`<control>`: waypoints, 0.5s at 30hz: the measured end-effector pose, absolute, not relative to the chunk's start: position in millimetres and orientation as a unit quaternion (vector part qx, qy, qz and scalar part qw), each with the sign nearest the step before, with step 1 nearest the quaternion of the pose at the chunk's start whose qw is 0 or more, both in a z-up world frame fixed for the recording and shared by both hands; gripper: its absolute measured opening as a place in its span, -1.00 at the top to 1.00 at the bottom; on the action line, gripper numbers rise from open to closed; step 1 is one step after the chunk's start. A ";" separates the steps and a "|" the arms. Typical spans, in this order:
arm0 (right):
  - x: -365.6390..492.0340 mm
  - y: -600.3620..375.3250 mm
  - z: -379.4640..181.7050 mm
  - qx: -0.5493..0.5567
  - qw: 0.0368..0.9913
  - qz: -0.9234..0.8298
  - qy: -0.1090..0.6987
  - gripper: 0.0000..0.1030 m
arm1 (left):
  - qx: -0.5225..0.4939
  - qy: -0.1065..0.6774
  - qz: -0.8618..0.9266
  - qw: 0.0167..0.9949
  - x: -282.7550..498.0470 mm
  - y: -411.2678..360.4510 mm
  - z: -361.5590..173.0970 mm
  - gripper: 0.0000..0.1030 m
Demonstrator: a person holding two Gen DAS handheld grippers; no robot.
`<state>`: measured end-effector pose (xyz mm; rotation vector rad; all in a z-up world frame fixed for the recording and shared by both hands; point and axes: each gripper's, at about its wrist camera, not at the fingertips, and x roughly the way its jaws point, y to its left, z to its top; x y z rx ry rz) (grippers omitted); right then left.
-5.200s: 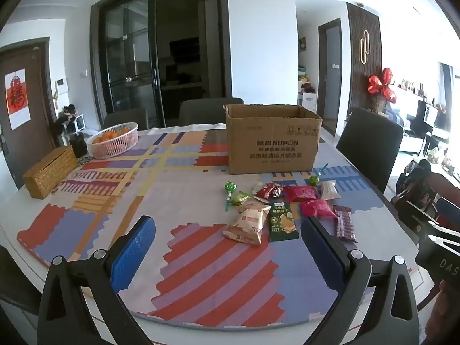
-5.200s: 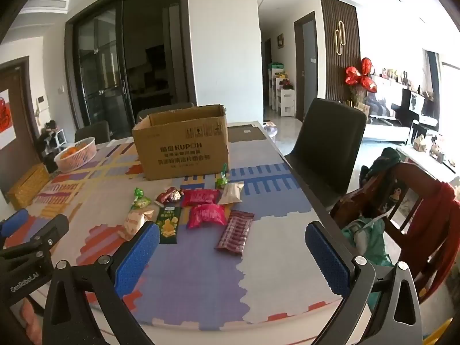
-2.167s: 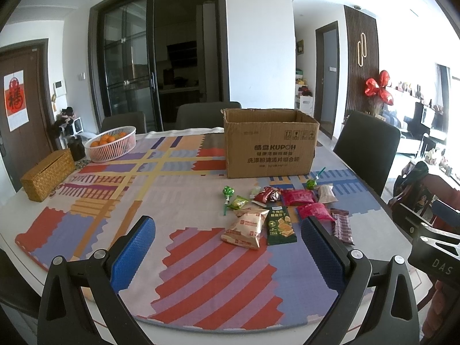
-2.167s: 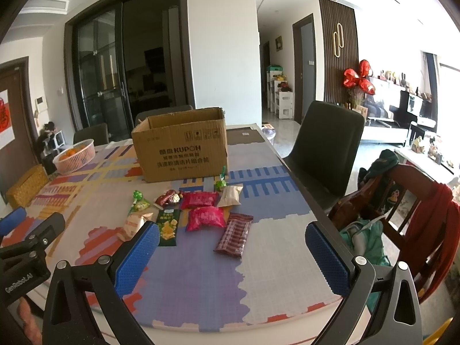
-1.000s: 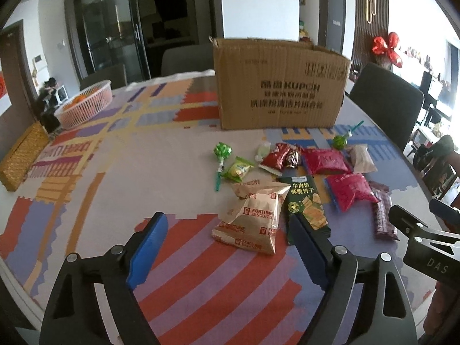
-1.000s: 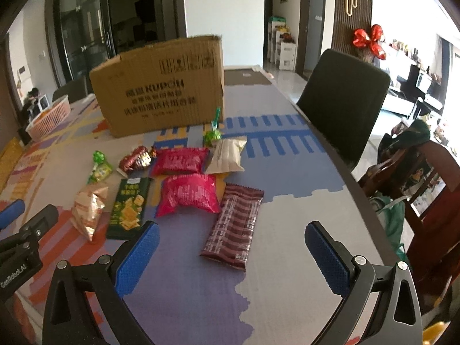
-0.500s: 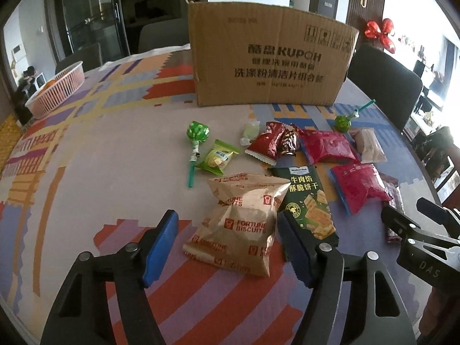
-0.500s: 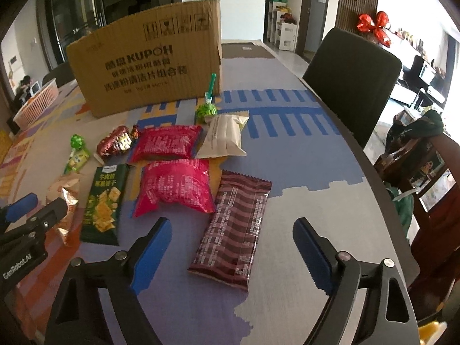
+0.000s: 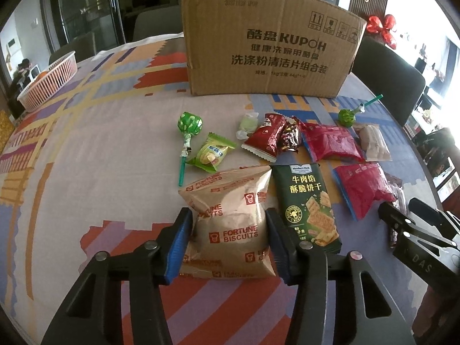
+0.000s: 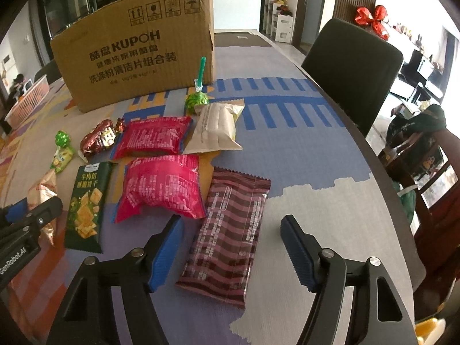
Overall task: Organize snacks
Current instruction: 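Close the left tool on the biscuits bag while the right tool closes on the striped bar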
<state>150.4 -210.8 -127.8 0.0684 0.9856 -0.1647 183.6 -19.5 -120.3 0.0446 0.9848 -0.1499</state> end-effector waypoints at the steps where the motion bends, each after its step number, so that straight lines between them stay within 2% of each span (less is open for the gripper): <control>1: 151.3 -212.5 -128.2 0.036 0.877 -0.079 0.472 -0.35 | 0.023 0.472 -0.071 0.878 183.6 -19.9 -120.4 0.05; 5: 152.2 -211.4 -128.1 0.033 0.880 -0.076 0.467 -0.24 | 0.025 0.472 -0.070 0.878 182.6 -19.8 -120.0 0.15; 9: 151.8 -209.0 -126.7 0.026 0.883 -0.063 0.465 0.13 | 0.027 0.472 -0.068 0.879 180.1 -20.9 -120.1 0.15; 15: 147.6 -211.3 -123.9 0.034 0.882 -0.055 0.467 0.21 | 0.030 0.466 -0.068 0.882 171.5 -23.2 -113.4 0.15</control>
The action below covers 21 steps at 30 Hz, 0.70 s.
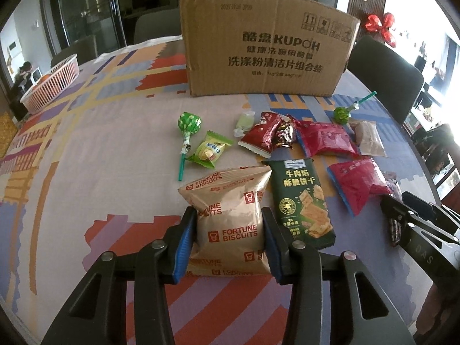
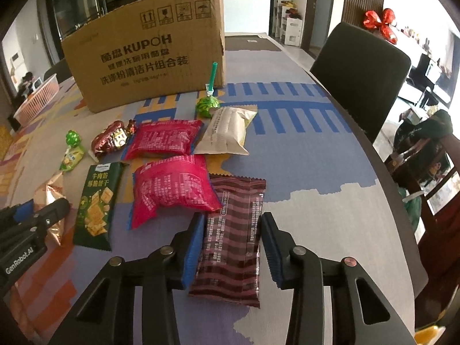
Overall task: Organize snacks
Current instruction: 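Close the left tool on the biscuits bag while the right tool closes on the striped bar, then lift the biscuits bag with the left tool while the right tool carries the bar over the box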
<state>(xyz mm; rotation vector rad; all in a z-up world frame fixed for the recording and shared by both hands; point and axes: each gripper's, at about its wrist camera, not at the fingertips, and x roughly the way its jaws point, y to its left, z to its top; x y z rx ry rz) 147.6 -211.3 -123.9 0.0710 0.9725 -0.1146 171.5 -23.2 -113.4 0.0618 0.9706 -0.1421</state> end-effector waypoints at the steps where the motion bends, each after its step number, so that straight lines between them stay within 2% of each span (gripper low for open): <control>1: 146.5 -212.0 -122.7 0.035 0.882 -0.055 0.466 0.21 | 0.030 0.464 -0.068 0.882 169.9 -23.2 -112.2 0.15; 21: 111.2 -214.4 -75.8 0.039 0.910 -0.040 0.410 0.21 | 0.031 0.412 -0.080 0.907 129.8 -30.8 -61.4 0.15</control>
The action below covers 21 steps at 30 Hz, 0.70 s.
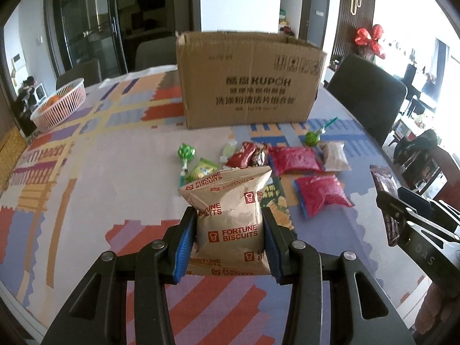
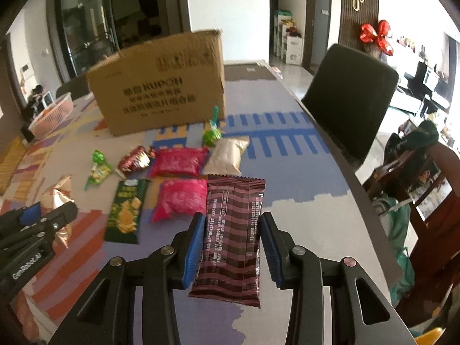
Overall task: Organize snacks
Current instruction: 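Lift the biscuits bag with the left tool while the right tool carries the bar over the box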
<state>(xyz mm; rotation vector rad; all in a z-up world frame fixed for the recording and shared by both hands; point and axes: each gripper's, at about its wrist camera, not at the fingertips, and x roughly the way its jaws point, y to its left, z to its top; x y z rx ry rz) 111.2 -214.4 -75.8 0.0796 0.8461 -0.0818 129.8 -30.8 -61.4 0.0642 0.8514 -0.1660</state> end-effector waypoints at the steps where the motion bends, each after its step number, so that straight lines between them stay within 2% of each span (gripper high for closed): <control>1: 110.0 -213.6 -71.2 0.037 0.913 -0.037 0.404 0.21 | 0.032 0.408 -0.080 0.909 129.1 -31.4 -57.0 0.15; 21: 146.8 -189.4 1.6 0.021 0.949 0.040 0.311 0.21 | 0.028 0.333 -0.107 0.937 172.7 -31.8 15.3 0.15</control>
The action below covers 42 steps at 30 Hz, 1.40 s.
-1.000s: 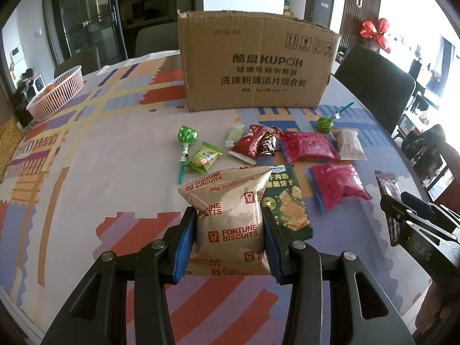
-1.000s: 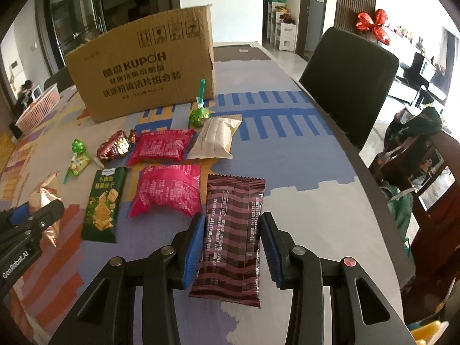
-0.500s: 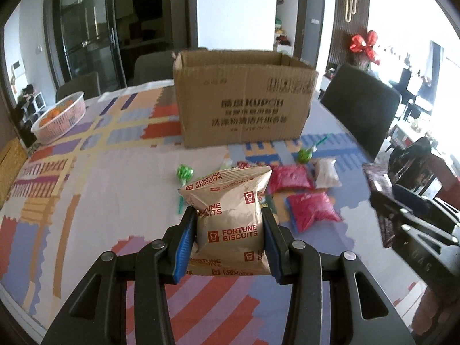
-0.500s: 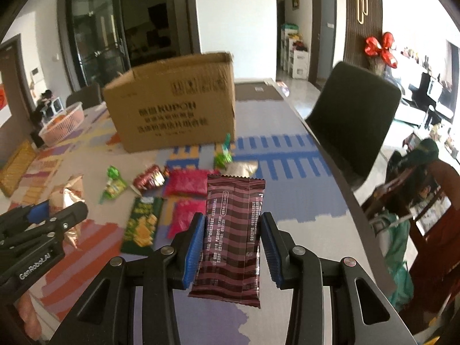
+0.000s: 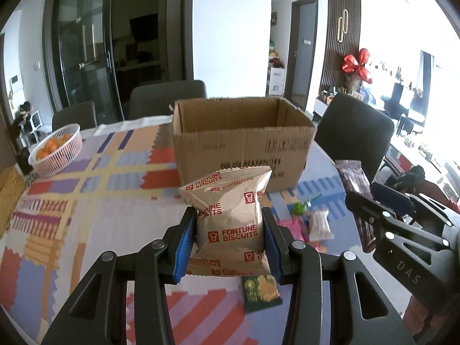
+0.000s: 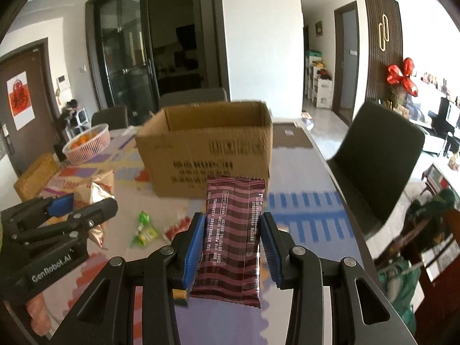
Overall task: Organize snacks
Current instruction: 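Lift the biscuits bag with the left tool while the right tool carries the bar over the box, then open the right tool to drop the bar into the box while the left tool releases the biscuits there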
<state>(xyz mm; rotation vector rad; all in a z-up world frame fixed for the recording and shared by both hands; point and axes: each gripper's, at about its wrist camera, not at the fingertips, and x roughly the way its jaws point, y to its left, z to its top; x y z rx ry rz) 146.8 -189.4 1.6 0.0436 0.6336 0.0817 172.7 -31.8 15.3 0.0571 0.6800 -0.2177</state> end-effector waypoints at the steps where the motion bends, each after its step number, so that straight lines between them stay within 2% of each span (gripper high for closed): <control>1: 150.0 -188.7 4.8 0.021 0.950 0.042 0.309 0.21 | 0.028 0.330 -0.107 0.937 175.4 -32.0 18.1 0.15; 17: 231.0 -188.1 52.6 0.018 0.957 0.054 0.284 0.21 | 0.048 0.288 -0.096 0.952 249.1 -31.6 73.6 0.15; 25: 284.0 -188.5 70.8 0.004 0.952 0.061 0.301 0.21 | 0.063 0.308 -0.099 0.944 299.0 -34.1 84.7 0.15; 42: 349.4 -178.4 60.0 -0.023 0.934 0.074 0.349 0.21 | 0.064 0.390 -0.100 0.913 378.3 -47.3 50.3 0.15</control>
